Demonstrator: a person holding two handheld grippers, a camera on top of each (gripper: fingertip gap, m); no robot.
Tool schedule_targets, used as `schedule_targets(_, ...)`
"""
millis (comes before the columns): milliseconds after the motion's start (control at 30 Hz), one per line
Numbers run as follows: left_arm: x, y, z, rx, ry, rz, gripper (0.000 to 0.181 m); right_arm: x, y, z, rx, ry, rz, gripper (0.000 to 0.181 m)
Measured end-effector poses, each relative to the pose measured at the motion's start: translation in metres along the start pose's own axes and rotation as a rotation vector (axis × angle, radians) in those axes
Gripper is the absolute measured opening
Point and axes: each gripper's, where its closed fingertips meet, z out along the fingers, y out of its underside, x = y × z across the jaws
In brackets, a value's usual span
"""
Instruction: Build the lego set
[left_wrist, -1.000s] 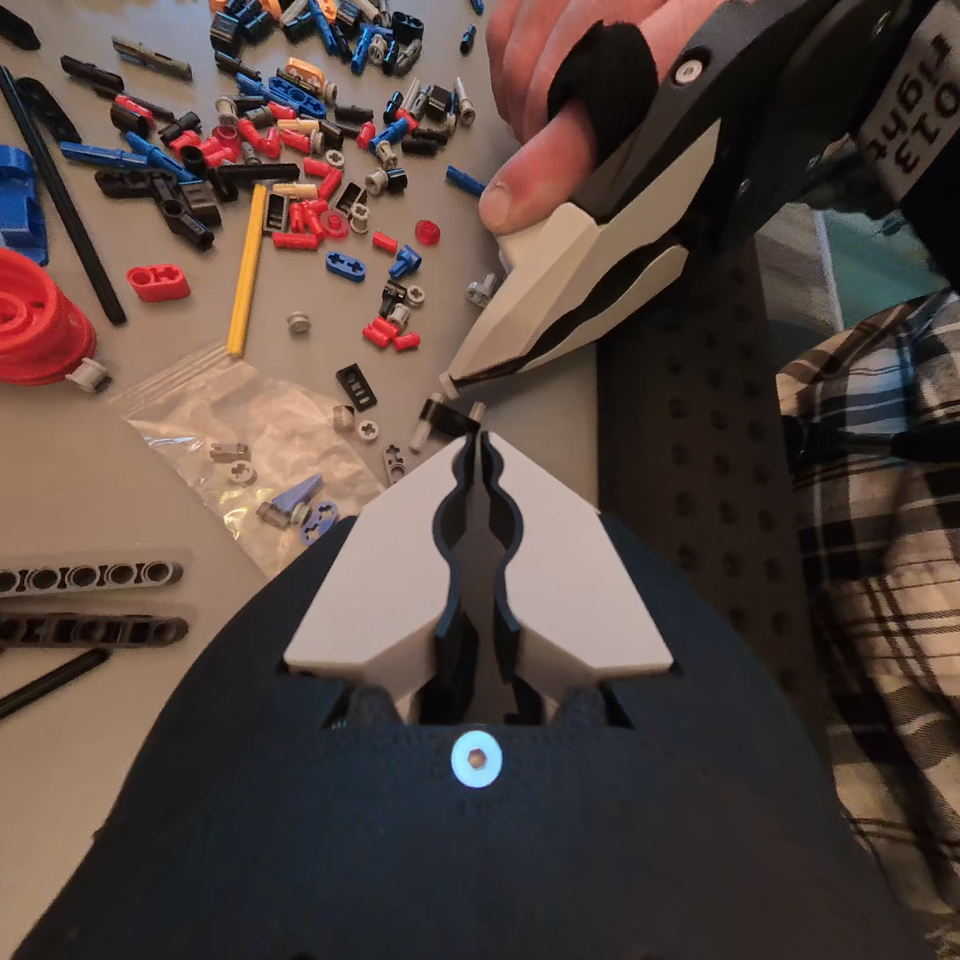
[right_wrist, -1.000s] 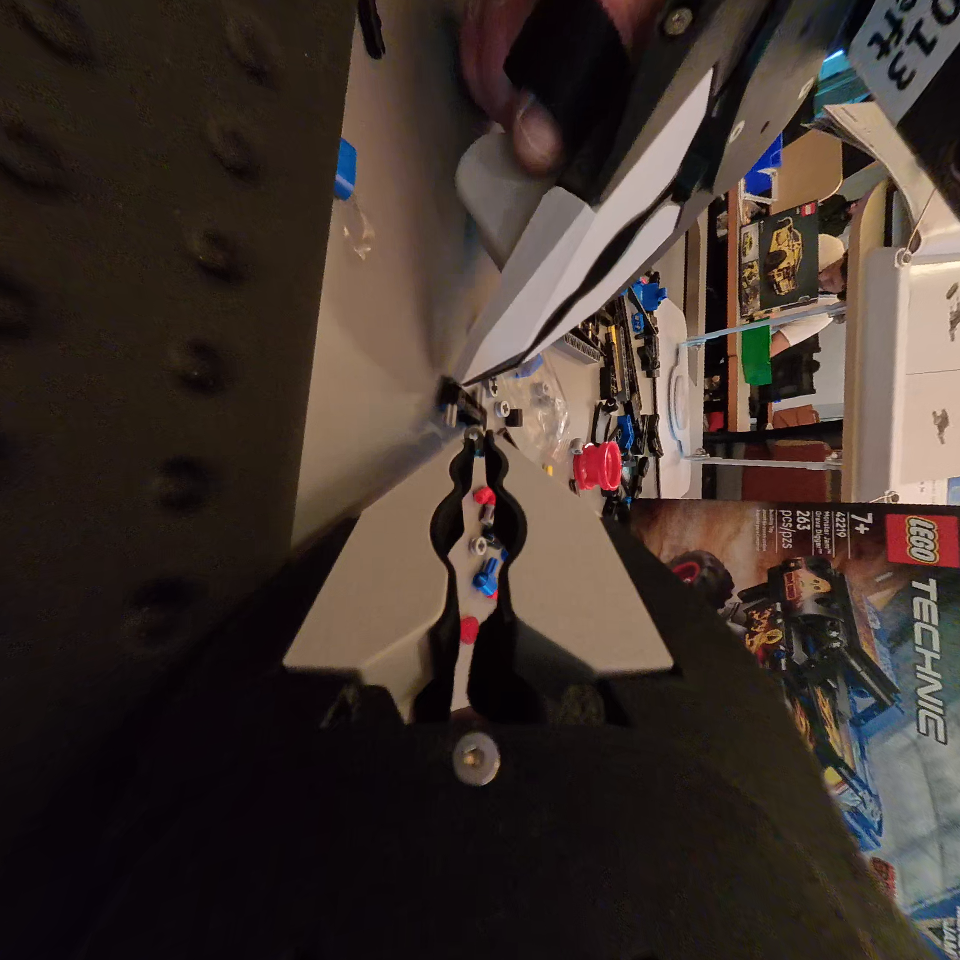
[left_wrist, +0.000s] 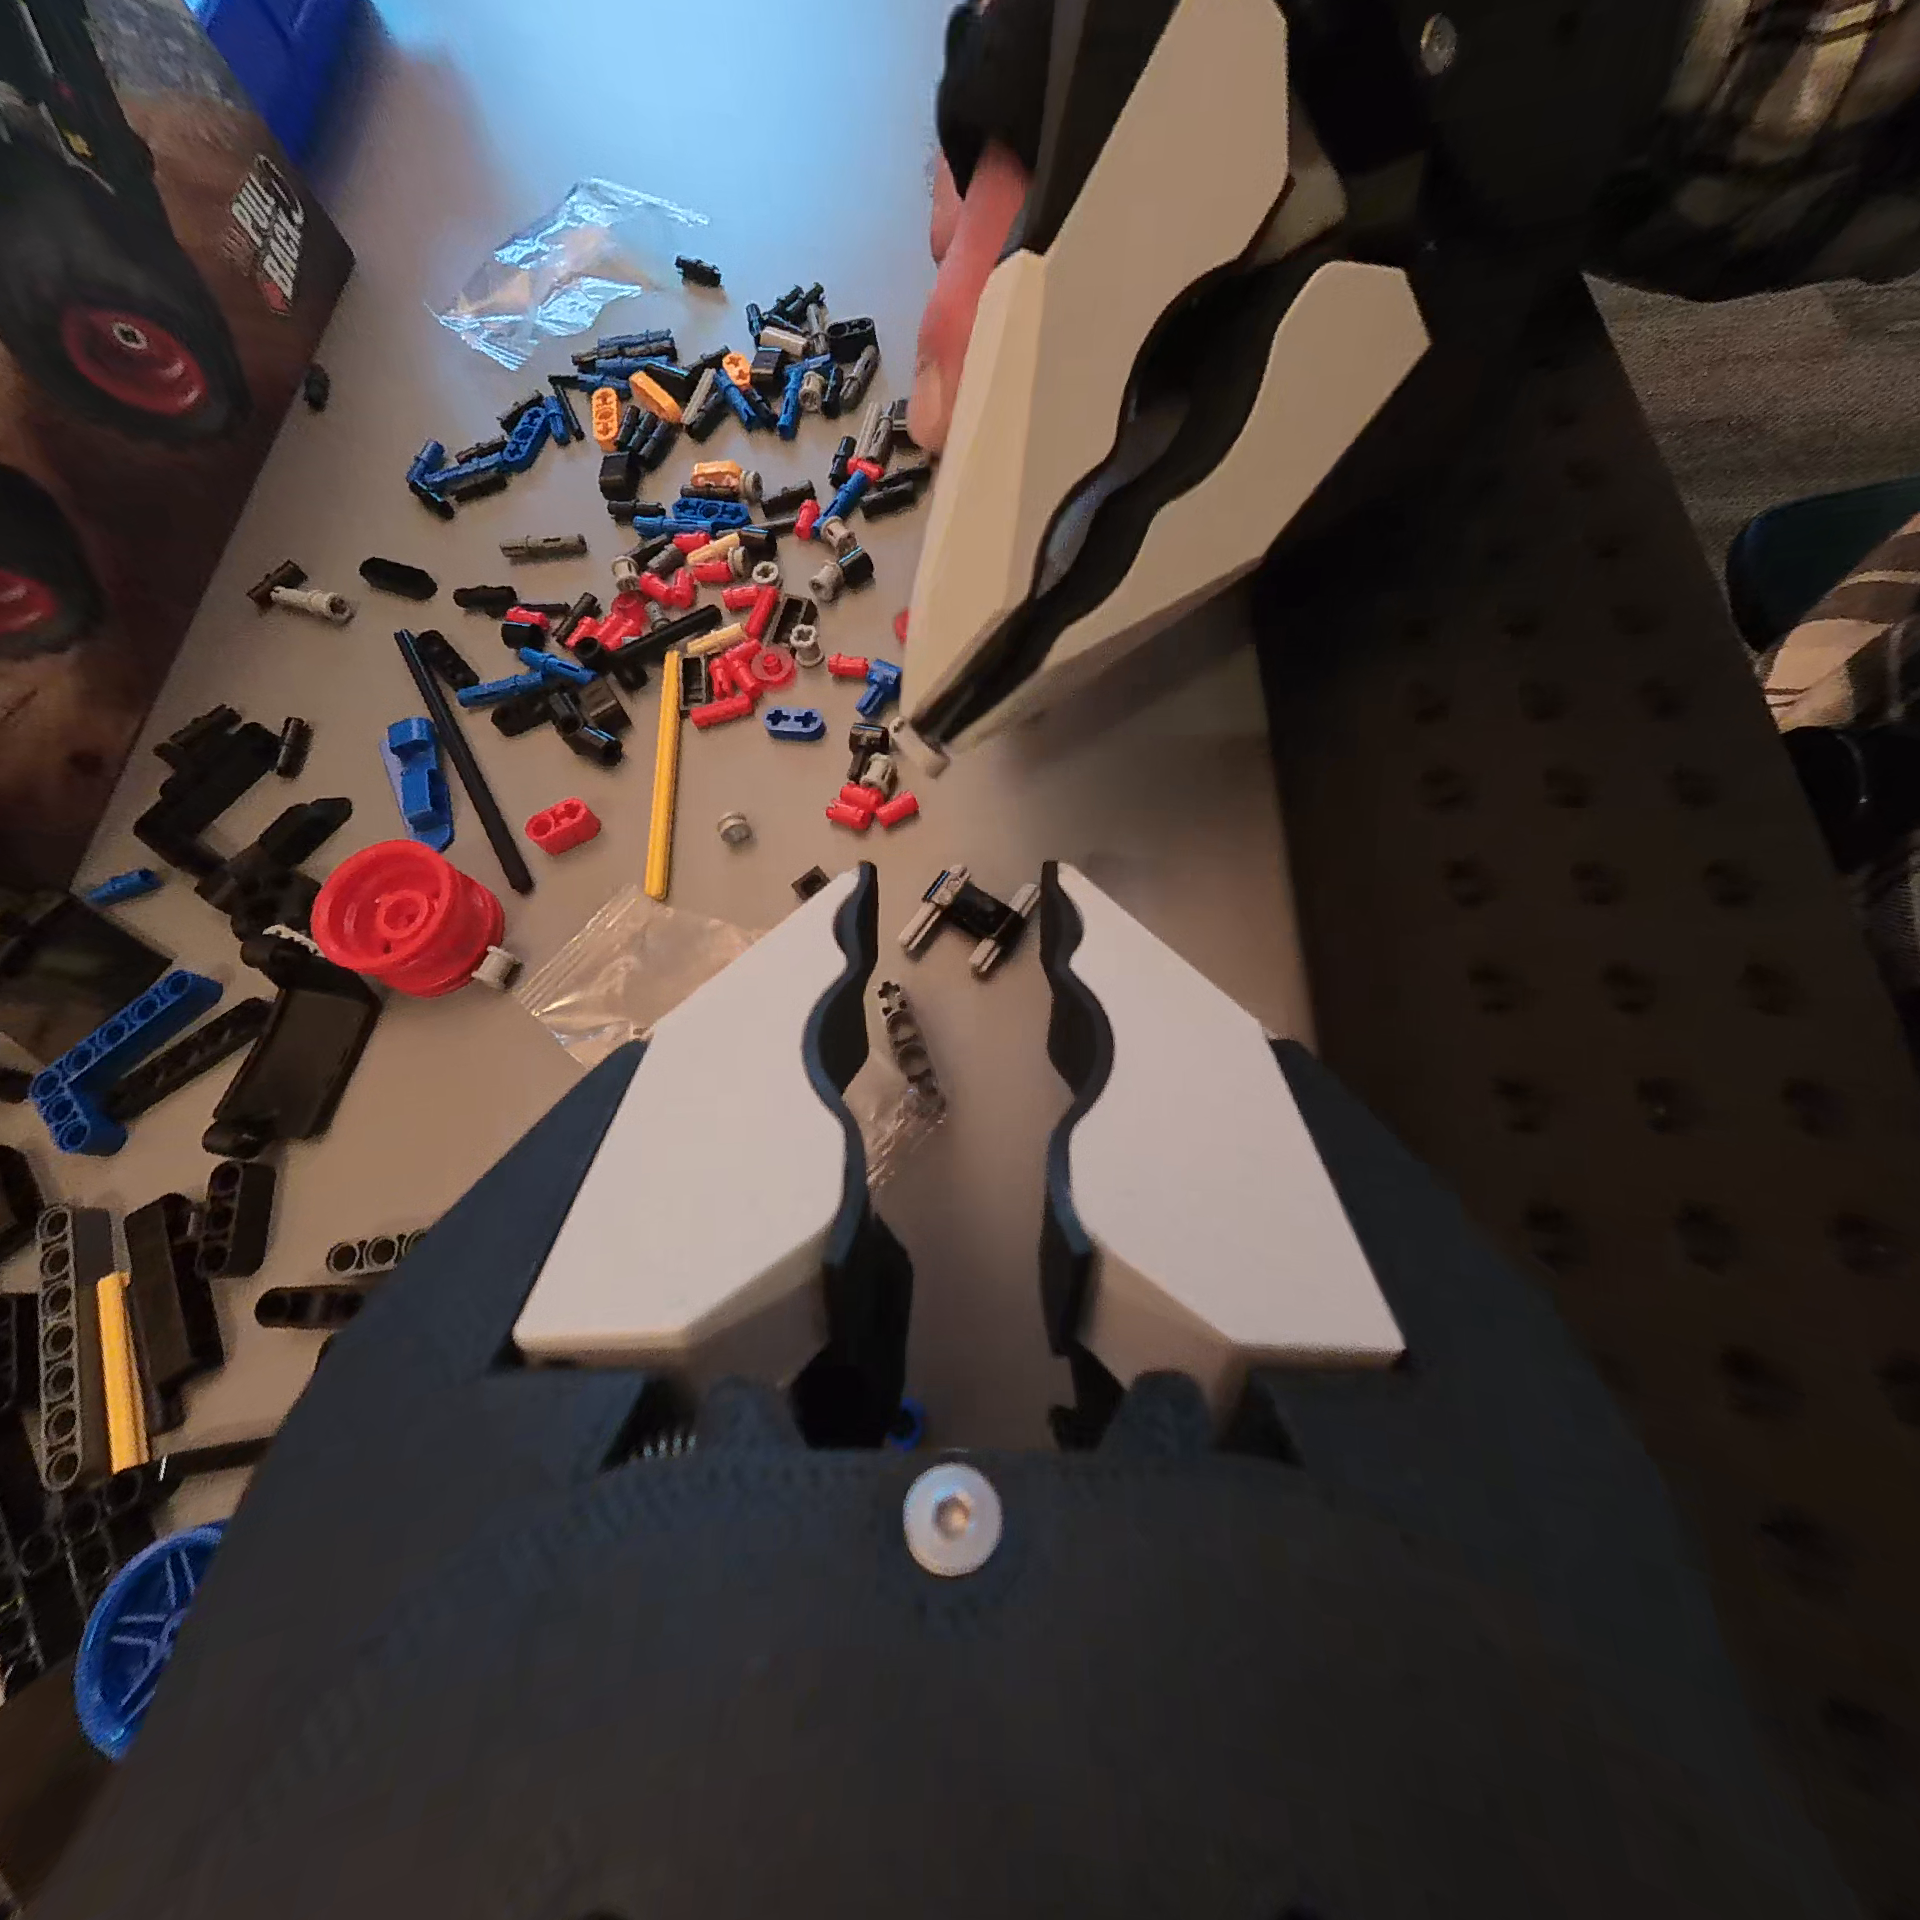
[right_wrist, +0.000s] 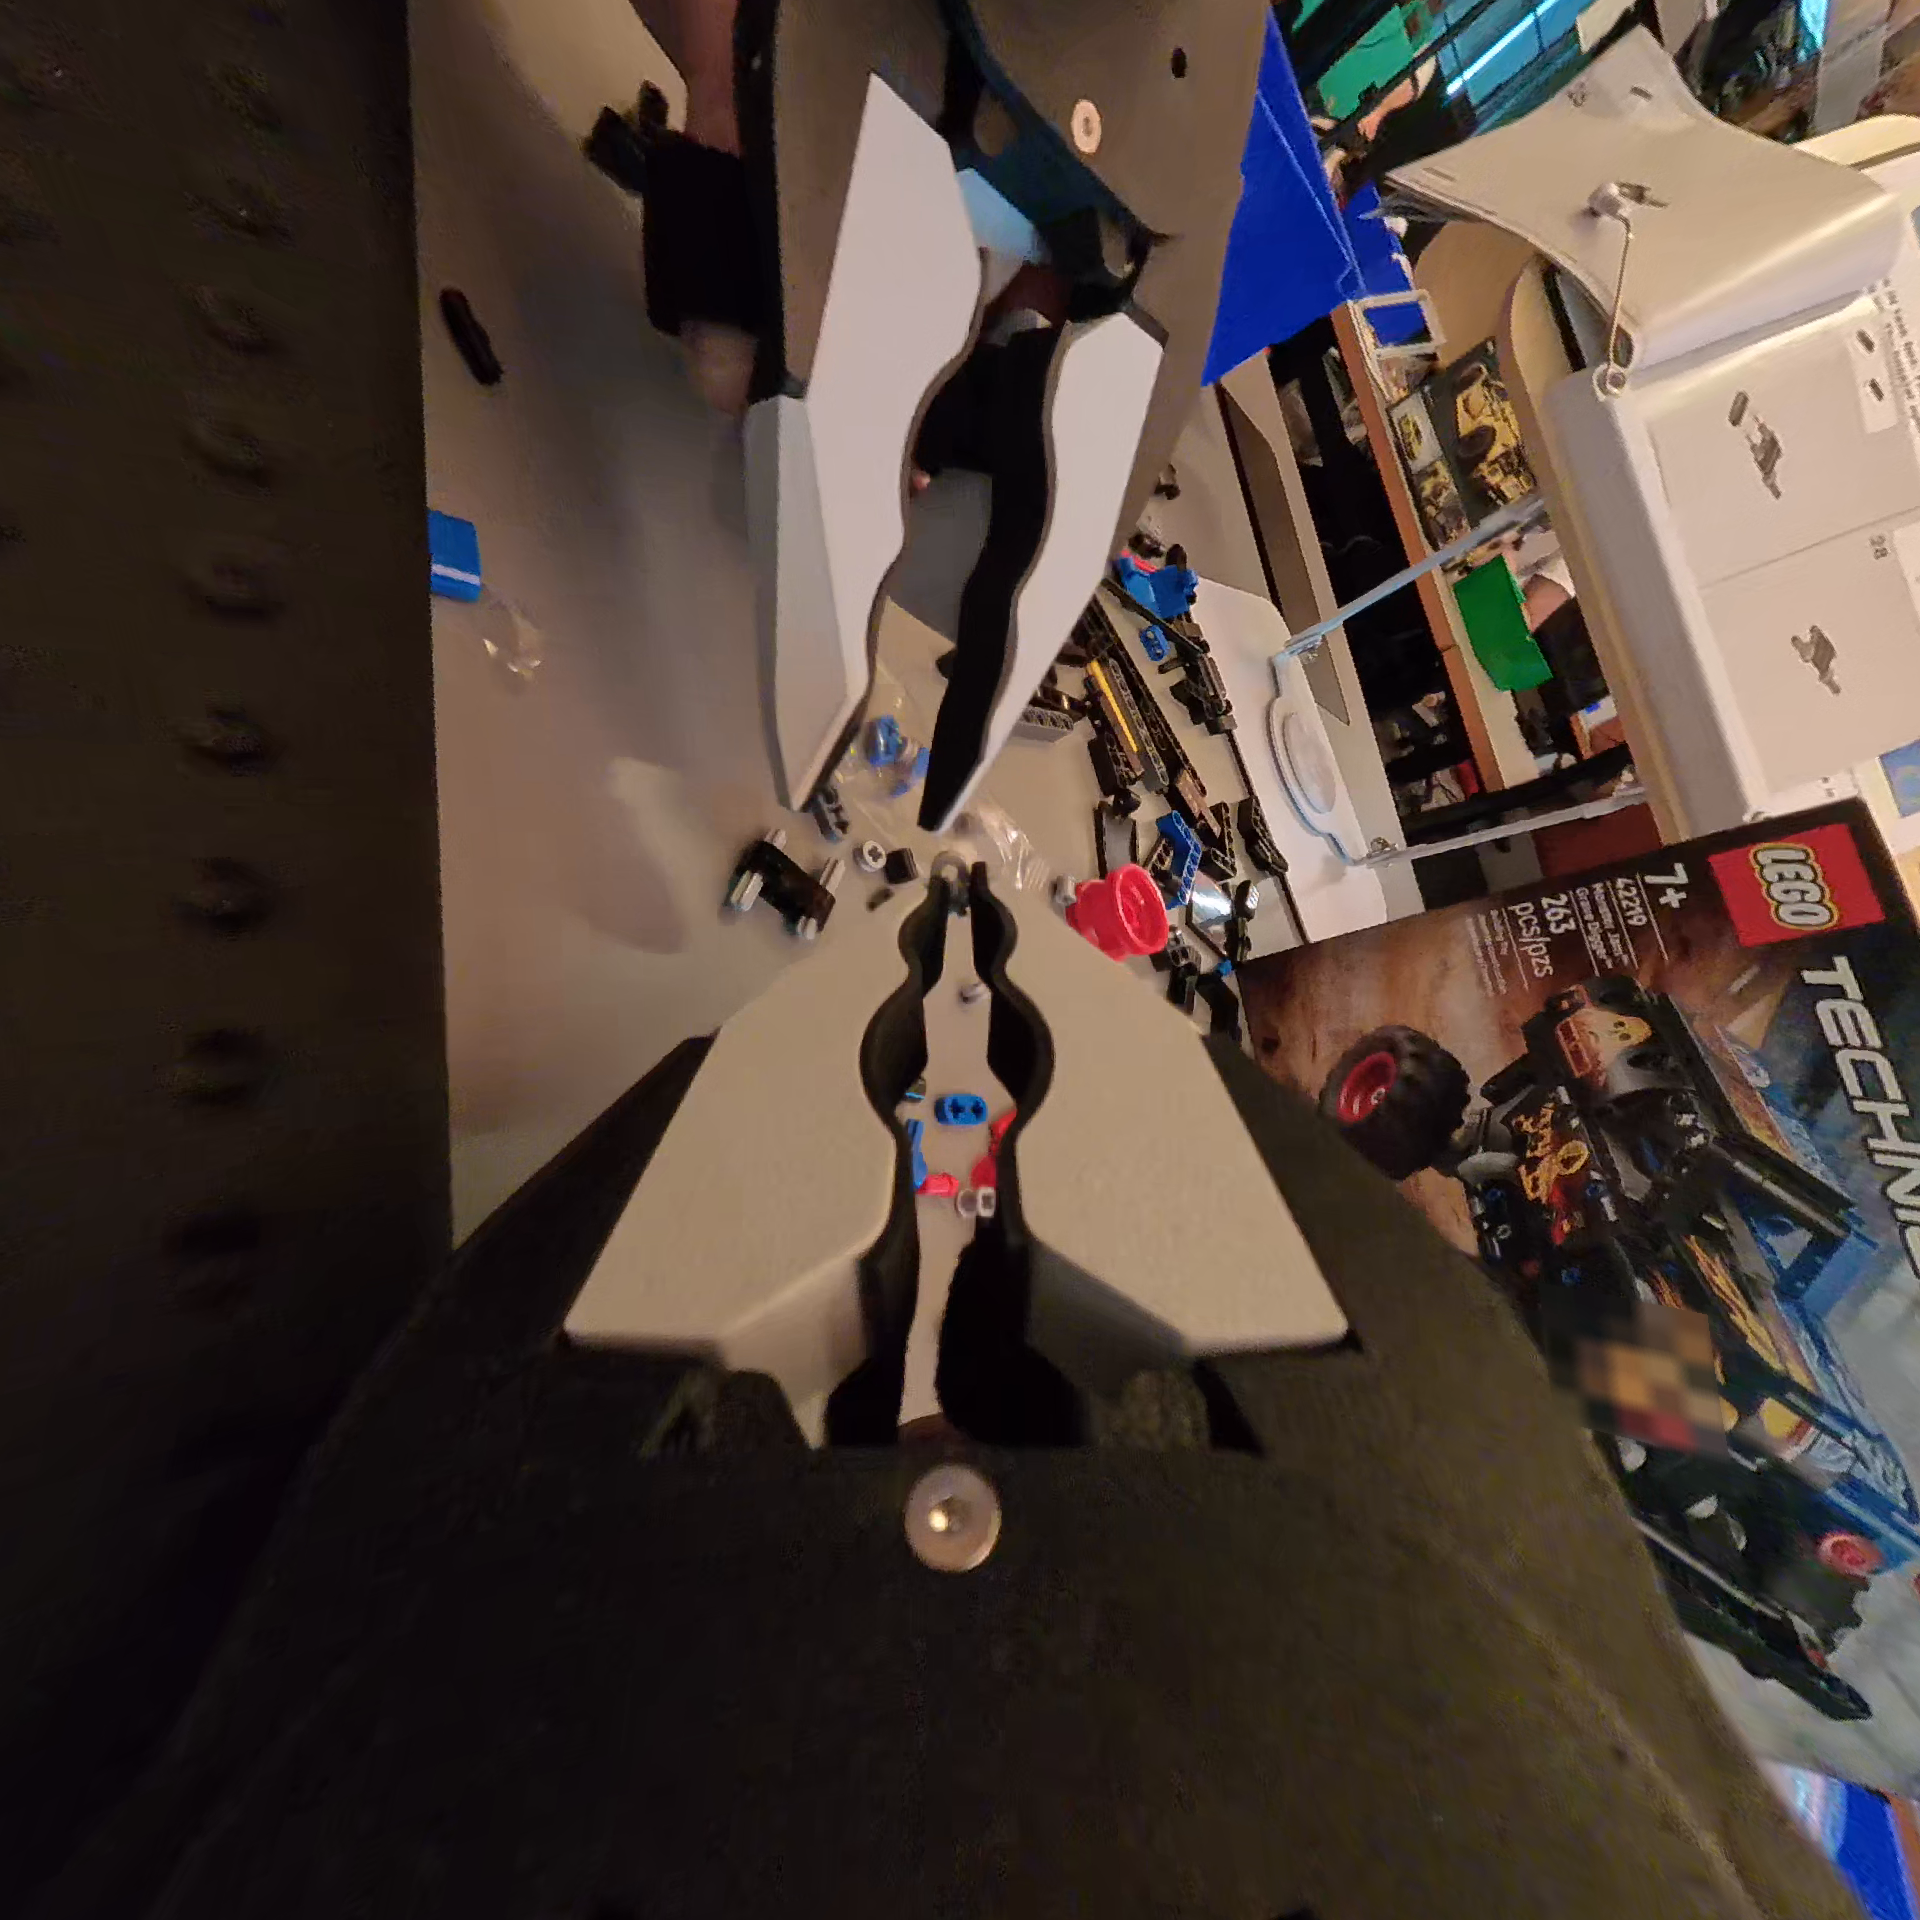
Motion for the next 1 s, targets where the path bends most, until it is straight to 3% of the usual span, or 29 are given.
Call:
schedule_targets(633, -0.005, 0.015, -0.002, -0.066, -0.019, 0.079, 0.037, 0.006, 0.013, -0.001, -0.007, 0.004, 0.092, 0.004)
schedule_targets(800, -0.005, -0.010, -0.007, 0.044, -0.047, 0.078, 0.032, 0.016, 0.001, -0.007, 0.059, 0.027, 0.146, 0.004)
schedule_targets(1000, 0.001, -0.037, -0.010, 0.181, 0.020, -0.013, 0.027, 0.016, -0.017, -0.013, 0.165, 0.001, 0.192, 0.004)
